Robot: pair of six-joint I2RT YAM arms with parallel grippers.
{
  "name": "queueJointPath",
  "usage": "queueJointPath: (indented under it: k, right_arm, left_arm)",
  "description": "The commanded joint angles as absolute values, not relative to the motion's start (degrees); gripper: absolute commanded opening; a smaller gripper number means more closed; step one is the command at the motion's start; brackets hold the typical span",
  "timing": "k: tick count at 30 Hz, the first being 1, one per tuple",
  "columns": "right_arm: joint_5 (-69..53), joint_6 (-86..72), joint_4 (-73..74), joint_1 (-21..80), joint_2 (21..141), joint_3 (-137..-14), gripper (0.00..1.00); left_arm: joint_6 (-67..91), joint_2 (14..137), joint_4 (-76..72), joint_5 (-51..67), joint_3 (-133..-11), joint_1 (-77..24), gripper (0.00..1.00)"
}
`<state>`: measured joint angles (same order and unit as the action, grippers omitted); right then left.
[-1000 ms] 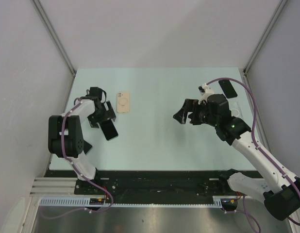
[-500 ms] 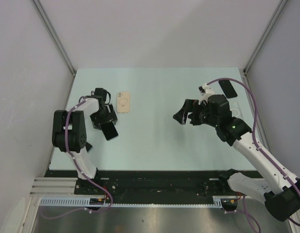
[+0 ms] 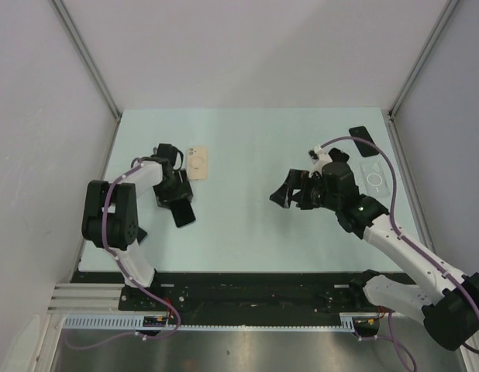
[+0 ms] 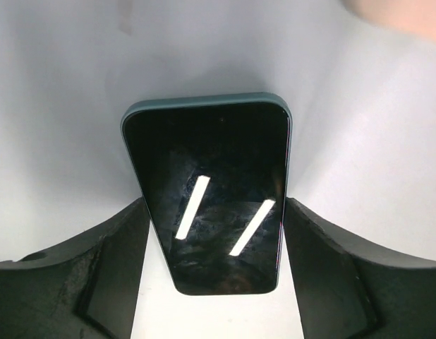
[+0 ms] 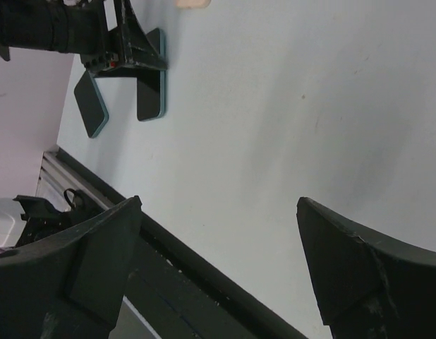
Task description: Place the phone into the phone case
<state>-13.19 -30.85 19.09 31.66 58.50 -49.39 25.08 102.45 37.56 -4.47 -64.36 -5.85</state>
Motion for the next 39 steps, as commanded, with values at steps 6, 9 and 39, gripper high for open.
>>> queueJointPath:
  k: [6,9,39]
  right_arm:
    - [-15.91,-40.87,-3.93,39.54,70.47,-42.01,0.9]
    - [-14.42,-42.62,-9.81,43.23,76.89,-42.01,0.84]
    - [-20.04,-53.7,-38.76,48.34,105.56,-42.71,0.0]
  left_arm:
    - [31.81,92.73,24.8,17.03,-51.69,-14.23,0.65]
    - [33.66,92.02,21.29,20.64,-48.96,-16.78,0.64]
    - [36.47,87.89,16.35,25.58,-45.35,-18.98,0.84]
